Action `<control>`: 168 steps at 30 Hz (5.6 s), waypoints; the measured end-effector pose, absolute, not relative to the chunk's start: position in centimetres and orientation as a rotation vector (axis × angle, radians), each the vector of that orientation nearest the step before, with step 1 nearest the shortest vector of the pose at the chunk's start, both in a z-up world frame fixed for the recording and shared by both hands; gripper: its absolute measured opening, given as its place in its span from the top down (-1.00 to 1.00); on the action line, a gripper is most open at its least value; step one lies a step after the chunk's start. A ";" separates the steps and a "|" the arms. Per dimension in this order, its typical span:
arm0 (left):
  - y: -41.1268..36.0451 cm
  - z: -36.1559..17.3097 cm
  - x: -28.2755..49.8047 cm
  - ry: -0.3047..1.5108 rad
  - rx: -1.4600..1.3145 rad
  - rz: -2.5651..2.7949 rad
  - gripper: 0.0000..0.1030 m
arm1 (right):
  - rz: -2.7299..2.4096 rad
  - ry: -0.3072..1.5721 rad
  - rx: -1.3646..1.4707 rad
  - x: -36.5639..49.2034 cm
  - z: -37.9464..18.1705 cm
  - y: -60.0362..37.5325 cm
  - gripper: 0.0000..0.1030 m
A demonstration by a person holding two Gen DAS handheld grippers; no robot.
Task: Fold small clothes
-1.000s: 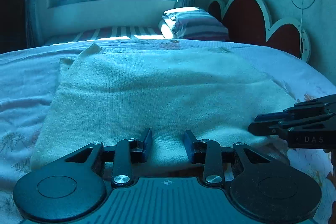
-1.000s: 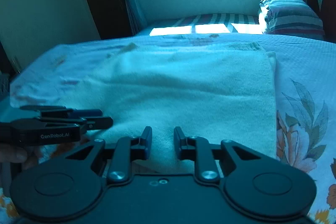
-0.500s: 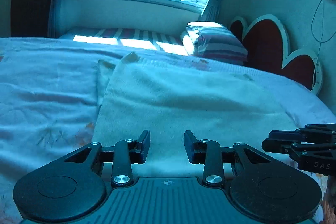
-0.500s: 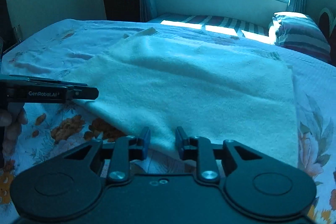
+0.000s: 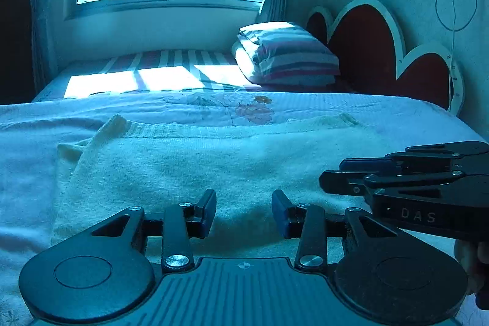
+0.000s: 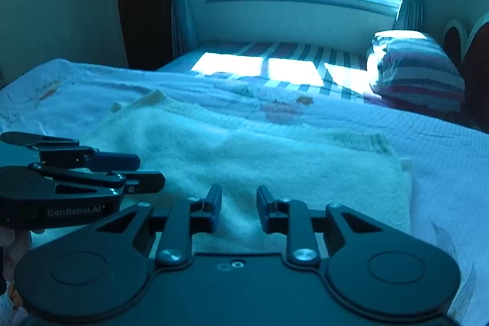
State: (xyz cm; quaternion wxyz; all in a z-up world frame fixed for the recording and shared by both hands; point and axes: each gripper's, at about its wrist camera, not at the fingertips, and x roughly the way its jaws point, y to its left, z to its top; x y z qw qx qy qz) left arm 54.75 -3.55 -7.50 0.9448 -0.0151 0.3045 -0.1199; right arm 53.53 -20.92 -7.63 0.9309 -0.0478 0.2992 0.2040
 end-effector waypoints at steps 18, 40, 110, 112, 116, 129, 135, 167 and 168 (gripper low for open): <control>3.1 -9.4 41.5 0.625 0.065 0.051 -0.16 | 0.429 0.656 0.026 41.5 -9.3 -26.8 0.60; -2.7 -8.5 41.8 0.624 0.096 -0.130 -0.21 | 0.327 0.727 -0.015 40.8 -9.5 -19.3 0.65; 16.2 -13.4 59.5 0.849 -0.608 -0.445 0.62 | 0.049 0.698 0.101 51.9 -8.7 -30.5 0.49; 16.1 -13.1 59.4 0.844 -0.590 -0.435 0.62 | 0.028 0.768 0.099 53.3 -9.9 -30.4 0.45; 15.8 -12.6 59.2 0.834 -0.538 -0.441 0.55 | 0.020 0.714 0.122 52.0 -8.0 -30.8 0.44; 15.3 -12.2 59.2 0.843 -0.581 -0.402 0.74 | -0.084 0.681 0.182 45.3 -6.4 -36.2 0.44; 13.3 -8.3 59.3 0.825 -0.519 -0.341 0.75 | -0.135 0.647 0.188 42.4 -5.4 -39.4 0.44; -25.6 0.5 56.8 0.854 -0.114 -0.444 -0.29 | -0.082 0.674 0.342 39.6 -9.0 -58.9 0.39; -24.7 1.5 56.1 0.808 -0.155 -0.482 -0.29 | -0.080 0.675 0.342 39.7 -8.9 -58.8 0.38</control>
